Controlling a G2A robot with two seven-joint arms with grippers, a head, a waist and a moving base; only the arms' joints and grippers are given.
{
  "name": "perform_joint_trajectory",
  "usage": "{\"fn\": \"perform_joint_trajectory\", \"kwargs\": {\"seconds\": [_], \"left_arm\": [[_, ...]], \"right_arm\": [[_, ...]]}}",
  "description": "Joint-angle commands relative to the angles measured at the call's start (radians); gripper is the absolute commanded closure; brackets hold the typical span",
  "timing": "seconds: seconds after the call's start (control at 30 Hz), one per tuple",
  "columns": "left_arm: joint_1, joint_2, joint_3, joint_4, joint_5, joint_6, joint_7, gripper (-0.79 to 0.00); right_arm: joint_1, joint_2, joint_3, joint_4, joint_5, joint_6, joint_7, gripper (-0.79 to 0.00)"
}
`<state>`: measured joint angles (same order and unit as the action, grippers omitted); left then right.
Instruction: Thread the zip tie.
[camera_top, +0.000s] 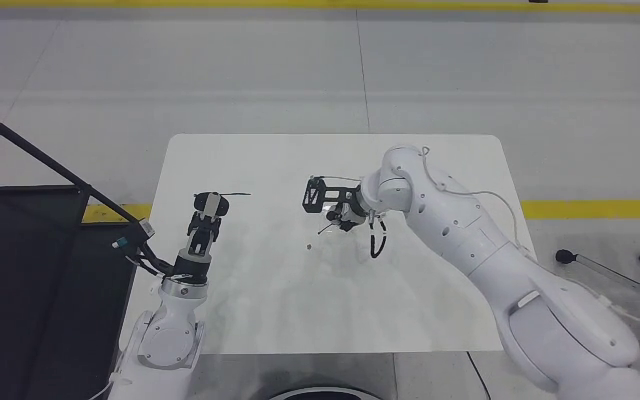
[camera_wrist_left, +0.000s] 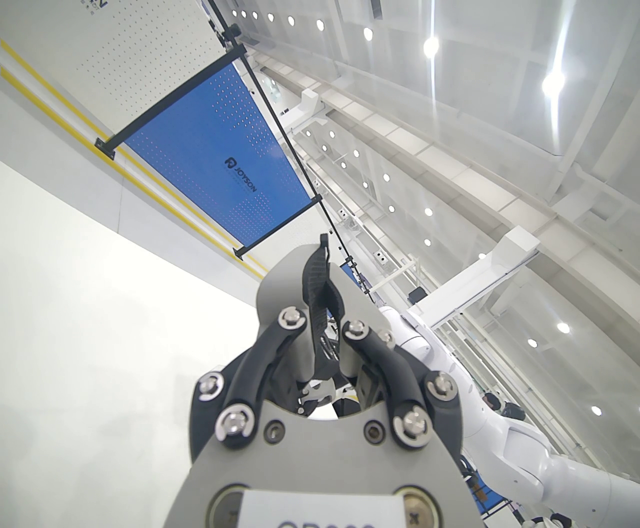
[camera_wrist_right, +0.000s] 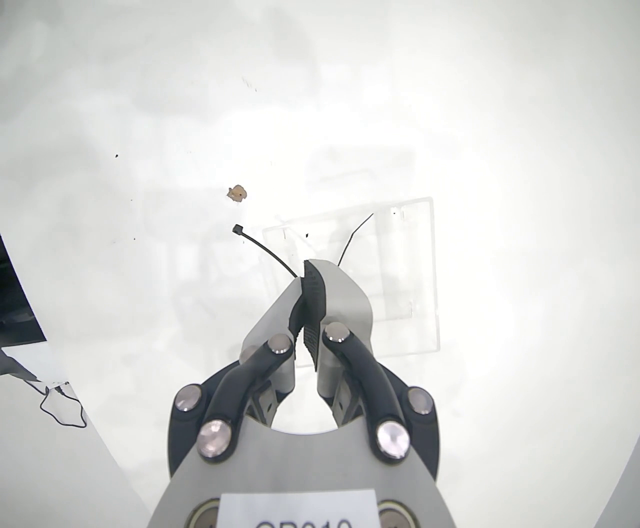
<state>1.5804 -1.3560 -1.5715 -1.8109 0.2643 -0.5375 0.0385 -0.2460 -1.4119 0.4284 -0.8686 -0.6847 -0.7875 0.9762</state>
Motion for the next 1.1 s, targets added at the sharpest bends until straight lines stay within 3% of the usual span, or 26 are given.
{"fn": "perform_joint_trajectory", "kwargs": {"seconds": [0.0,0.4,0.53,1.07], "left_arm": [[0.0,0.0,0.0,0.0,0.0,0.0,0.0,0.0],[0.0,0.0,0.0,0.0,0.0,0.0,0.0,0.0],[0.0,0.0,0.0,0.0,0.0,0.0,0.0,0.0],[0.0,0.0,0.0,0.0,0.0,0.0,0.0,0.0]], "right_arm": [[0.001,-0.006,-0.004,0.008,0.001,0.001,0.0,0.0],[0.015,-0.035,-0.017,0.071,0.004,-0.02,-0.017,0.0],[0.016,-0.043,-0.02,0.09,0.002,-0.025,-0.026,-0.092],[0.025,-0.071,-0.028,0.14,-0.003,-0.051,-0.037,-0.099]]}}
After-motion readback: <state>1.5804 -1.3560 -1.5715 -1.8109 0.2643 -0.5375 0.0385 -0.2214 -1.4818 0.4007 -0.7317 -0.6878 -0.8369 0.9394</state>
